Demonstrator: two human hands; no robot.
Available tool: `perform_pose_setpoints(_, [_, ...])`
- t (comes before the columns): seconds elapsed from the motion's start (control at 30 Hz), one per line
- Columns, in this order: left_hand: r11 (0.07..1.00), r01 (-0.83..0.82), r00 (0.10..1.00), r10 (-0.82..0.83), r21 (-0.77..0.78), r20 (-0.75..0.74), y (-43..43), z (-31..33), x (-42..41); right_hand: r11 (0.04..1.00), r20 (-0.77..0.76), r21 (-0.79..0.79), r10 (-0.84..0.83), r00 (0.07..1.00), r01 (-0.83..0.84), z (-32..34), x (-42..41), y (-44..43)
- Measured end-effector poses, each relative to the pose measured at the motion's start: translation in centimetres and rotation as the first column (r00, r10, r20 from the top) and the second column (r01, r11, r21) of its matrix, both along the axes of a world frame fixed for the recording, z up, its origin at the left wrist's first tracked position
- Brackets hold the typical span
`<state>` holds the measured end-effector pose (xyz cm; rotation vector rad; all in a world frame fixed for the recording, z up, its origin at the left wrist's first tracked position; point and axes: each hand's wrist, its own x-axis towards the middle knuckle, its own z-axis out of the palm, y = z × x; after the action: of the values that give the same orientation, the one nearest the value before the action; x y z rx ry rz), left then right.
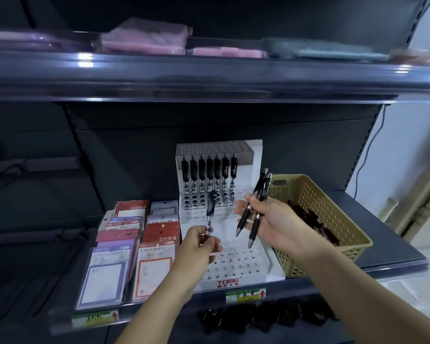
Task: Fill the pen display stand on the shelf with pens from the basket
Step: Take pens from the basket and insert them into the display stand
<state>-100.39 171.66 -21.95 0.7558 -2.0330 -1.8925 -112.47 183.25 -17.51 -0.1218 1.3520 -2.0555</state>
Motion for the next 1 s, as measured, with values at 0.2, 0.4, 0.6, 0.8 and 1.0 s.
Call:
perform_pose_setpoints(0.2, [0.993,0.01,1.0,-0.012,-0.114,-0.009,0.4,0.8,0.5,0.995,-0.028,0.027,0.101,0.994,-0.1,-1.0,2.9,-1.9])
perform_pose_setpoints(0.4, [0.991,0.016,0.995,-0.029,-0.13,-0.1,0.3,0.8,1.2,0.98,-0.063,0.055,0.192,0.979,-0.189,-0.6,4.2,-2.5])
perform_pose_setpoints(0.6, [0.988,0.022,0.996,-0.035,-0.154,-0.081,-0.3,0.7,1.8,0.98,-0.207,0.2,0.051,0.977,-0.009,-0.2,3.2,-2.7])
perform_pose_setpoints(0.8, [0.976,0.071,0.995,-0.084,-0.204,-0.055,-0.5,-0.1,1.6,0.965,-0.318,0.262,0.086,0.944,0.0,0.1,2.7,-2.0])
perform_pose_setpoints(1.0, [0.961,-0.054,0.996,0.034,-0.27,-0.078,-0.9,-0.1,1.3,0.952,-0.452,0.284,0.029,0.891,0.113,1.8,1.0,-1.0])
